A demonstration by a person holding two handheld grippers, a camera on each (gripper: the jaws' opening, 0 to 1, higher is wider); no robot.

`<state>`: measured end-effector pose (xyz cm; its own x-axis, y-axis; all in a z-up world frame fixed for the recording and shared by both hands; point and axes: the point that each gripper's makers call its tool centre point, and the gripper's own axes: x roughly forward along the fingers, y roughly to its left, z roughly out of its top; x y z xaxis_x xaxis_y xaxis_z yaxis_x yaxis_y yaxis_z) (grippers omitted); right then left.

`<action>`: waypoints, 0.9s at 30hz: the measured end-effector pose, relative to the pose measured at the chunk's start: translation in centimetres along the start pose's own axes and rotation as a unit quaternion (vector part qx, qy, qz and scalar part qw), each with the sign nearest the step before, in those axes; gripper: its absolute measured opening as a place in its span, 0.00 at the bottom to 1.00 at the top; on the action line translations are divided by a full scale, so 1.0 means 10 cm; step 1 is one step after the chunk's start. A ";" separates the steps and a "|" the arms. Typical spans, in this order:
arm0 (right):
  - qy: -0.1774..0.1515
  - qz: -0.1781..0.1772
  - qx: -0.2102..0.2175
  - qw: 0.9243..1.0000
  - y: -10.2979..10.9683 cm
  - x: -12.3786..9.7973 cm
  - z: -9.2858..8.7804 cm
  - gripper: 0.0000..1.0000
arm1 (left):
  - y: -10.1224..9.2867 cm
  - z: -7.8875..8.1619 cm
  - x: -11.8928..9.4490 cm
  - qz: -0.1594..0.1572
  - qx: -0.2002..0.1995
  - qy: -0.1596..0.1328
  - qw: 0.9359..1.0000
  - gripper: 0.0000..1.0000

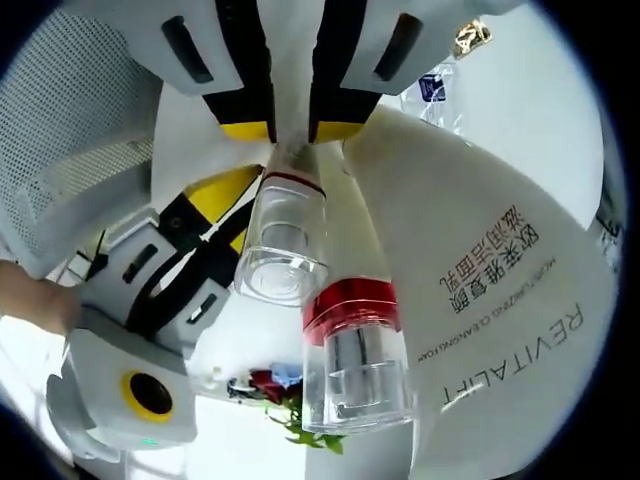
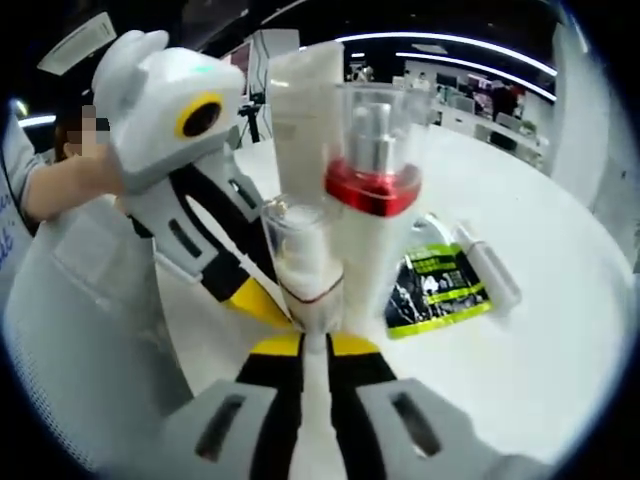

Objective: Arrange the skincare products in the storage area until every visible bottle or jar stands upright without overlapping.

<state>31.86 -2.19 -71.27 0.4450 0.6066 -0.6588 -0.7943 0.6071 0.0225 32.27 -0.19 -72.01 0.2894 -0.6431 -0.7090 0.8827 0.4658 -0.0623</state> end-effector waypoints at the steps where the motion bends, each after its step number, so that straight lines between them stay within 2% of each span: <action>1: 0.000 0.000 0.000 1.000 0.00 0.00 0.00 0.09 | 0.00 0.00 0.00 0.000 -0.001 0.000 1.000 0.10; 16: -0.007 -0.008 -0.001 1.000 -0.01 -0.07 0.05 0.09 | 0.01 0.01 -0.10 0.006 0.004 -0.005 1.000 0.11; 27: -0.012 -0.011 -0.008 1.000 0.03 -0.19 0.10 0.13 | 0.00 0.02 -0.31 0.013 0.009 -0.013 1.000 0.14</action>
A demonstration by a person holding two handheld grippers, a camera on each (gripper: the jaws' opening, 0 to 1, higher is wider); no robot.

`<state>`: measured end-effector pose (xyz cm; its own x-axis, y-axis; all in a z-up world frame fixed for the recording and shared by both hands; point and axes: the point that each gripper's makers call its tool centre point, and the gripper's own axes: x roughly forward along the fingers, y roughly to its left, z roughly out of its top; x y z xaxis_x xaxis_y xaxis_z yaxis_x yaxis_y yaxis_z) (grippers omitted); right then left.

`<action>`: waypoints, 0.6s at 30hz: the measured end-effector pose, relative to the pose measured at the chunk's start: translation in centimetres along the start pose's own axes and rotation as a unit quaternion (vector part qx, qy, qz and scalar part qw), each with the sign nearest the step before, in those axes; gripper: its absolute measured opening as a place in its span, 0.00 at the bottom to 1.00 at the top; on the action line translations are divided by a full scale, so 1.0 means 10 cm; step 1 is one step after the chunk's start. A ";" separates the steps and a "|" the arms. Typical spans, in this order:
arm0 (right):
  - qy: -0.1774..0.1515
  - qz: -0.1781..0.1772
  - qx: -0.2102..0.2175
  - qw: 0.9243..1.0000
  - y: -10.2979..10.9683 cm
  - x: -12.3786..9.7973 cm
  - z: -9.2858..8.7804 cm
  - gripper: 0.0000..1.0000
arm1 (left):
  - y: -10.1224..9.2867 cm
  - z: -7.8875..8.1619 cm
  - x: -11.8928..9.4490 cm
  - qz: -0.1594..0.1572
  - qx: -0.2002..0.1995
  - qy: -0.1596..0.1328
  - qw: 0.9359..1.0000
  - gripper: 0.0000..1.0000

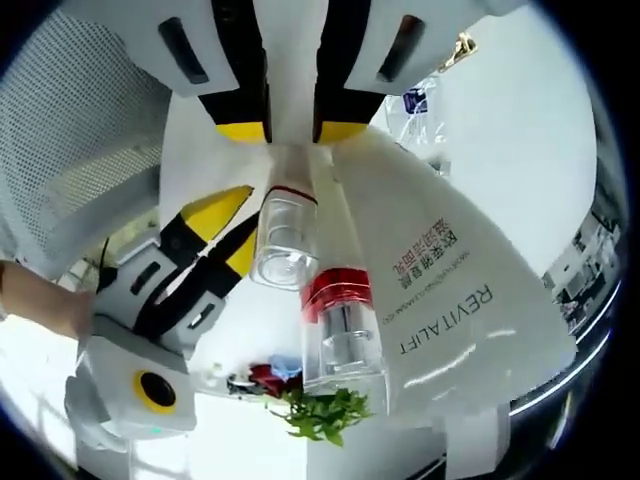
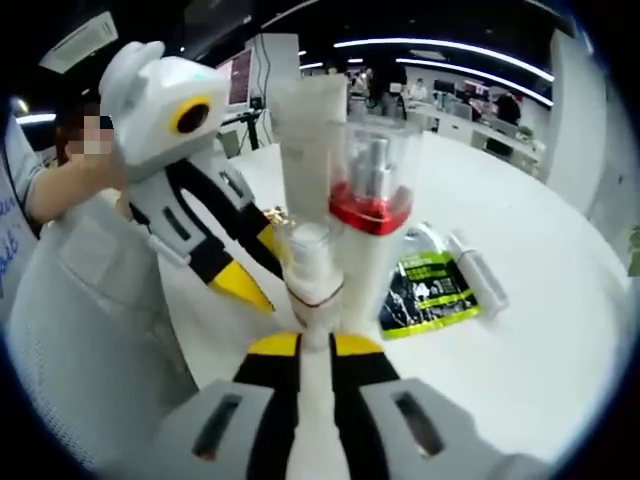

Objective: Arrange the skincare products in the storage area until every visible bottle or jar stands upright without overlapping.

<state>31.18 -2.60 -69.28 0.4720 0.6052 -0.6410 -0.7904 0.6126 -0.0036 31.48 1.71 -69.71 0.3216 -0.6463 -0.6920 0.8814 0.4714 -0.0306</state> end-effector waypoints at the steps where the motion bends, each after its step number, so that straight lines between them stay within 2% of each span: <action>1: 0.000 -0.001 0.000 1.000 0.00 -0.01 0.00 0.14 | 0.00 0.01 -0.02 0.001 0.000 -0.002 1.000 0.14; 18: -0.007 -0.025 0.000 1.000 0.00 -0.23 0.13 0.34 | 0.12 0.02 -0.43 0.035 0.003 -0.023 0.999 0.36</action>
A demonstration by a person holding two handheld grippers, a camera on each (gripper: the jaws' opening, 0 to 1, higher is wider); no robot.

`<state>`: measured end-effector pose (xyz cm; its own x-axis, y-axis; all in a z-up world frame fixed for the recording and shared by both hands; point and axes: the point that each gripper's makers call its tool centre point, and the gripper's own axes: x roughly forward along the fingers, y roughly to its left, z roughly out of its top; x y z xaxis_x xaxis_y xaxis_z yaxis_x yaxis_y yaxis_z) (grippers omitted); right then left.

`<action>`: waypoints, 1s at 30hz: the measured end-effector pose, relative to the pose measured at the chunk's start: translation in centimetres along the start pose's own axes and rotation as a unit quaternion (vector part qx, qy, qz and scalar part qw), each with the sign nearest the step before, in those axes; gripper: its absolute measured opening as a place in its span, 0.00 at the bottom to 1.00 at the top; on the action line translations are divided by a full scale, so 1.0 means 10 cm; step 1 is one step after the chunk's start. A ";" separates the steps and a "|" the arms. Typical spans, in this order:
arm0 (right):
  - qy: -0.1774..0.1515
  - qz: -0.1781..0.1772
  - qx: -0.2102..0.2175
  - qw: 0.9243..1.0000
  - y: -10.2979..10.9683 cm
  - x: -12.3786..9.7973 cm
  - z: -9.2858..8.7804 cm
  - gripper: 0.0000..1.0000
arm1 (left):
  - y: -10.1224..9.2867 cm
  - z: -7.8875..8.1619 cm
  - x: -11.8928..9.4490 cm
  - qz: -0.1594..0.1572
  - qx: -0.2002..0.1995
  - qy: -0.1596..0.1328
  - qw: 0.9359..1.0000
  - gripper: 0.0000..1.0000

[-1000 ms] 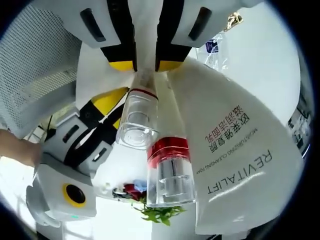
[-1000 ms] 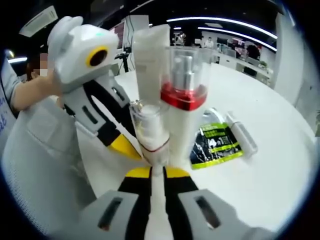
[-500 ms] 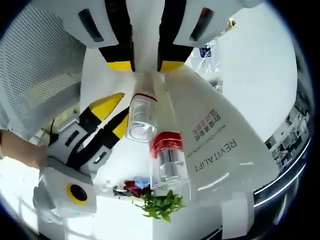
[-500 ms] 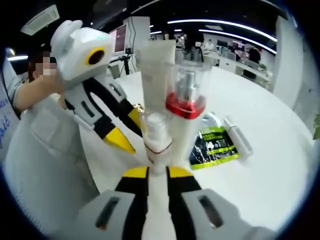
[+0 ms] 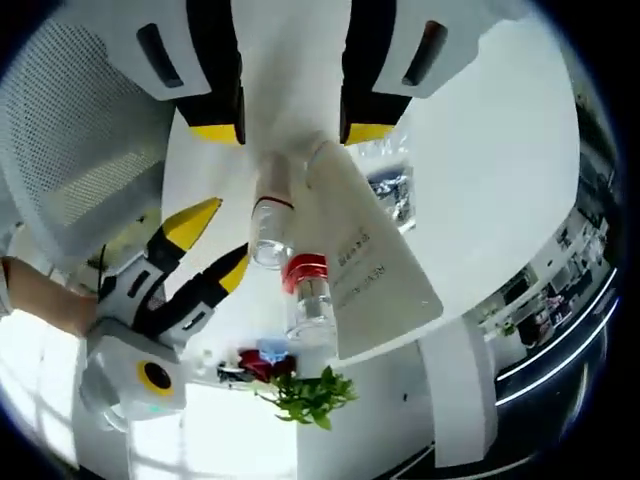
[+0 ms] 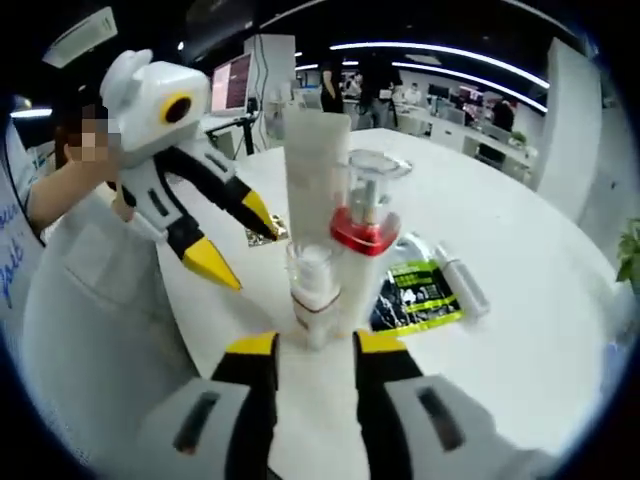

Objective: Arrange the skincare products in the storage area until every visible bottle or jar stands upright without overlapping.

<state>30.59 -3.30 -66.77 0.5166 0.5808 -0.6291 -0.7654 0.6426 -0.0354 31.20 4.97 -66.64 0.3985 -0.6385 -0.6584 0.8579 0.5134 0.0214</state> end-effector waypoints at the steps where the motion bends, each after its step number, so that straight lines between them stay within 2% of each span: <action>1: -0.001 -0.003 0.001 1.000 -0.01 -0.01 0.01 0.35 | 0.01 0.00 -0.02 0.002 0.000 0.000 1.000 0.37; 12: 0.004 -0.019 -0.005 1.000 -0.03 -0.14 0.09 0.53 | 0.16 0.02 -0.29 0.031 -0.008 -0.019 0.999 0.50; 30: -0.002 -0.032 -0.004 0.999 -0.06 -0.28 0.18 0.76 | 0.30 -0.10 -0.65 0.045 -0.013 -0.007 0.999 0.72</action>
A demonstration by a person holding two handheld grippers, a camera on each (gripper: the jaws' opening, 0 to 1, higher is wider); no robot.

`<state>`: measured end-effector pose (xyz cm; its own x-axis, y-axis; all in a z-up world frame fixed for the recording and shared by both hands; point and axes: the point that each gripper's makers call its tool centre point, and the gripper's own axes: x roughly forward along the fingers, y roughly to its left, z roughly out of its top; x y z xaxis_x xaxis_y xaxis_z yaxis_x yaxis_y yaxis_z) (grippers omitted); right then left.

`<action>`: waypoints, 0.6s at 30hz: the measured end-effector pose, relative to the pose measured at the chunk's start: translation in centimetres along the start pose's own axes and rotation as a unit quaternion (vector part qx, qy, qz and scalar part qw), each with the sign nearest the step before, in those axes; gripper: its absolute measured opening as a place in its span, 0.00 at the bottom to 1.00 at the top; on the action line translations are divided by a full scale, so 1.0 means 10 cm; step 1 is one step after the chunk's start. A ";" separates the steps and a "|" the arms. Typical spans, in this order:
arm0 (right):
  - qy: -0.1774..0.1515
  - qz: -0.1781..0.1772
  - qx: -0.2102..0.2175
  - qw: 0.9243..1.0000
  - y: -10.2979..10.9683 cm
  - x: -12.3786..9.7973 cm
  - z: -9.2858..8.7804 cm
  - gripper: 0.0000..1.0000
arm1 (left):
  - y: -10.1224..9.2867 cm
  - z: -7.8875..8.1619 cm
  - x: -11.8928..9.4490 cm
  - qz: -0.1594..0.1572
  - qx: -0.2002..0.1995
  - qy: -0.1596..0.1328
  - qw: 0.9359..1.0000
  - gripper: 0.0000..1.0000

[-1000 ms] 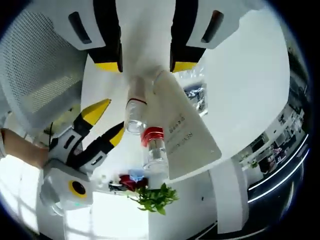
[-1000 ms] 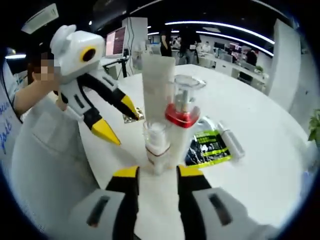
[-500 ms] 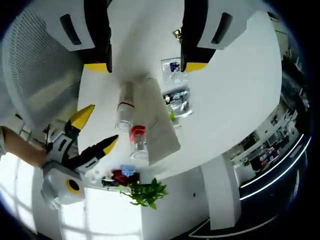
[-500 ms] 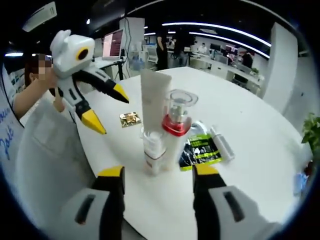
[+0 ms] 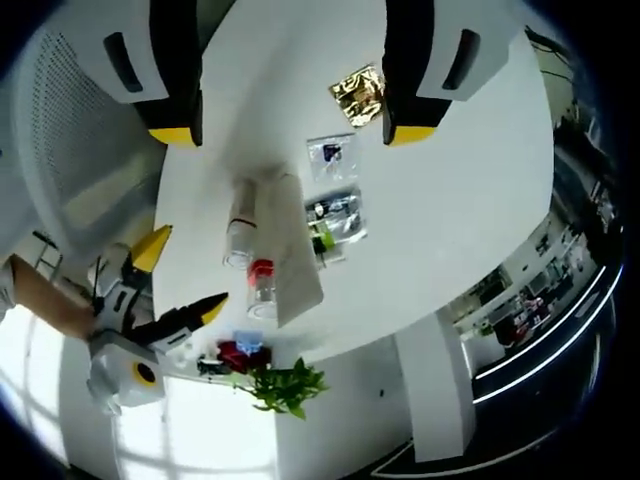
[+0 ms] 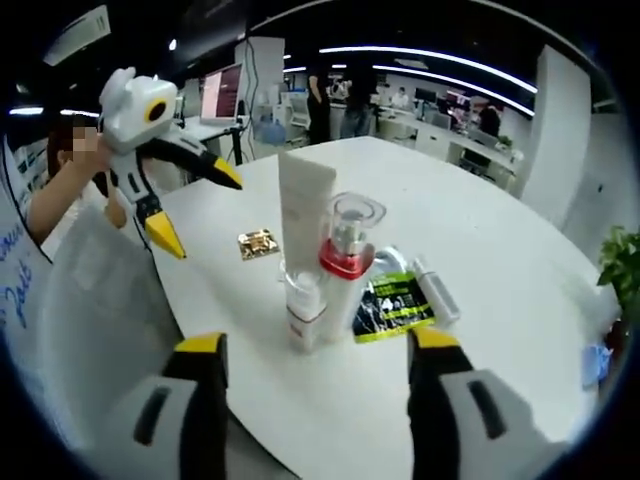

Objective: Arrange the skincare products in the storage area until every visible bottle or jar stands upright without overlapping.

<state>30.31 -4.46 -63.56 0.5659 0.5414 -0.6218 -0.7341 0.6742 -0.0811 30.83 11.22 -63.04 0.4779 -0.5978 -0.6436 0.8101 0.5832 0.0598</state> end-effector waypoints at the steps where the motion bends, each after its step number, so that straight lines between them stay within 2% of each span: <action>1: 0.000 0.000 -0.001 1.000 0.00 0.00 0.00 0.77 | 0.01 -0.01 -0.01 0.001 -0.001 0.000 1.000 0.72; 18: 0.007 0.006 -0.032 0.999 -0.05 -0.04 0.03 0.92 | 0.13 -0.09 -0.18 0.010 0.001 0.000 1.000 0.88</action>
<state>30.53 -4.83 -63.00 0.5513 0.5419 -0.6344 -0.7638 0.6337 -0.1226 30.74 13.57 -62.52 0.4935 -0.5869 -0.6418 0.8018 0.5929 0.0744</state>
